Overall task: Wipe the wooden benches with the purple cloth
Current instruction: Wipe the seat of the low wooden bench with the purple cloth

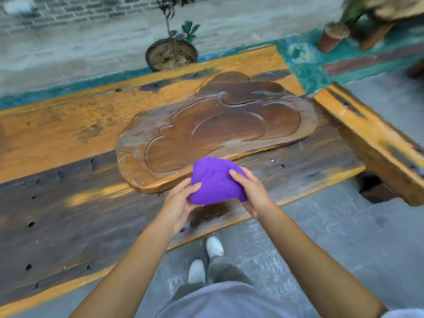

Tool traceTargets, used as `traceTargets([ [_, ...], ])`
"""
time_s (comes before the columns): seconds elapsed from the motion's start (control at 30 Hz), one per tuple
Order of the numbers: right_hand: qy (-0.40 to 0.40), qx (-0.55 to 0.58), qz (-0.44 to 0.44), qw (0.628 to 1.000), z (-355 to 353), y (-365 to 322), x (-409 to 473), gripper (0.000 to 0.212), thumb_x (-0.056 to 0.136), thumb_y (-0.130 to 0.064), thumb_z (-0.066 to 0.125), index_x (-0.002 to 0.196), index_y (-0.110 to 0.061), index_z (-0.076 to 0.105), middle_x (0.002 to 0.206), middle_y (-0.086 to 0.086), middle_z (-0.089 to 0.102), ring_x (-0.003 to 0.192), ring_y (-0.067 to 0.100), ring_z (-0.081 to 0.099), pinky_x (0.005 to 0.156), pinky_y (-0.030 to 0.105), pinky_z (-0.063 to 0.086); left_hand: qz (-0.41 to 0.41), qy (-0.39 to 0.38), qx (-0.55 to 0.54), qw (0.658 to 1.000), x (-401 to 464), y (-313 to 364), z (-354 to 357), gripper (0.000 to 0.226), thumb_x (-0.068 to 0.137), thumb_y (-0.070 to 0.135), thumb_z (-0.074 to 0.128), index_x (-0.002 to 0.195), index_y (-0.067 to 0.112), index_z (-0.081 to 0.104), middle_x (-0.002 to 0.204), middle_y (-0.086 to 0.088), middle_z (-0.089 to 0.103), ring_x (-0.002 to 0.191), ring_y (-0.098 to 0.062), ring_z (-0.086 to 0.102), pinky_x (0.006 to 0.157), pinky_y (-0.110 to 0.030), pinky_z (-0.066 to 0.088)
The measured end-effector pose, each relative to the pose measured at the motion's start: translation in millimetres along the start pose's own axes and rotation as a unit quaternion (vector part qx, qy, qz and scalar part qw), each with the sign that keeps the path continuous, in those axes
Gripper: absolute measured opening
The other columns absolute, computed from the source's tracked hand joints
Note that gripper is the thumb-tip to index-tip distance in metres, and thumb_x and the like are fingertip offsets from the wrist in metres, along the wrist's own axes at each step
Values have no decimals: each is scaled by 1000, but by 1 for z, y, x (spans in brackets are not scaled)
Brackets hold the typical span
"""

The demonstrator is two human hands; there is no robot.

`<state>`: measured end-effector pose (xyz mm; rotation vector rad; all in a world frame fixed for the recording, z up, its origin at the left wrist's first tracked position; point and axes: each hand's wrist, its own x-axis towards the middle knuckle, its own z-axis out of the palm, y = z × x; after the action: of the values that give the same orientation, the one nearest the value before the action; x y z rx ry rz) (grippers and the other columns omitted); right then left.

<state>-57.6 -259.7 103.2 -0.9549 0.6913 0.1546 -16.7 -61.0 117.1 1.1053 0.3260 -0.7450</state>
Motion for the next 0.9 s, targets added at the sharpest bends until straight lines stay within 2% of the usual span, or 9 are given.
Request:
traceTargets([
  [0.17,106,66,-112,986,-42,-20,-75,28,96,-19,68,120,-6,71,118,15,75,103,21,71,91,35,54,-12,-83,192,978,-14,-10,53,25,94,2,59,119,8,61,103,-12,69,88,-24,63,82,-39,49],
  [0.3,150,94,-169,970,-86,-52,-130,20,95,-22,68,107,-9,77,104,14,77,91,20,71,78,29,57,6,-174,310,935,-20,-27,131,30,99,8,56,128,13,54,92,-4,66,63,-4,63,62,-23,55],
  [0.33,161,100,-181,965,-99,-60,-140,16,95,-22,68,102,-10,77,99,12,77,86,19,71,75,27,57,22,-188,341,921,-19,-35,152,31,99,8,56,130,13,52,99,-6,65,70,-3,65,65,-20,55],
  [0.43,203,106,-203,952,-144,-81,-166,13,95,-24,70,93,-14,78,93,10,77,82,17,70,75,27,56,139,-217,452,854,-17,-58,217,44,97,17,64,139,16,49,134,2,56,117,-7,57,102,-25,44],
  [0.5,210,107,-215,948,-182,-94,-180,15,95,-27,71,92,-14,79,96,12,77,85,20,69,78,31,55,171,-285,447,831,-17,-74,266,46,95,26,68,138,25,51,139,10,55,127,-2,53,108,-25,41],
  [0.6,210,89,-230,946,-240,-113,-199,28,97,-32,69,101,-6,78,106,25,75,93,29,68,89,41,54,116,-395,424,807,-22,-103,341,43,85,47,70,124,34,60,125,10,69,114,0,64,93,-16,49],
  [0.67,223,82,-238,942,-284,-129,-211,29,98,-34,68,95,-8,80,100,25,76,88,28,71,85,39,57,84,-436,435,783,-22,-130,385,38,82,54,68,116,37,67,117,10,74,106,-5,69,86,-19,53],
  [0.77,280,72,-244,926,-355,-159,-230,33,96,-41,69,80,-15,80,81,11,77,70,18,71,64,27,58,42,-464,467,752,-19,-170,449,36,78,60,73,108,41,70,109,6,77,100,-12,73,81,-25,57],
  [0.9,333,28,-253,908,-453,-200,-255,29,97,-39,68,82,-16,78,84,8,76,79,19,67,71,30,53,41,-455,461,761,-12,-220,542,28,83,45,78,105,29,73,98,3,79,88,-12,75,68,-20,55],
])
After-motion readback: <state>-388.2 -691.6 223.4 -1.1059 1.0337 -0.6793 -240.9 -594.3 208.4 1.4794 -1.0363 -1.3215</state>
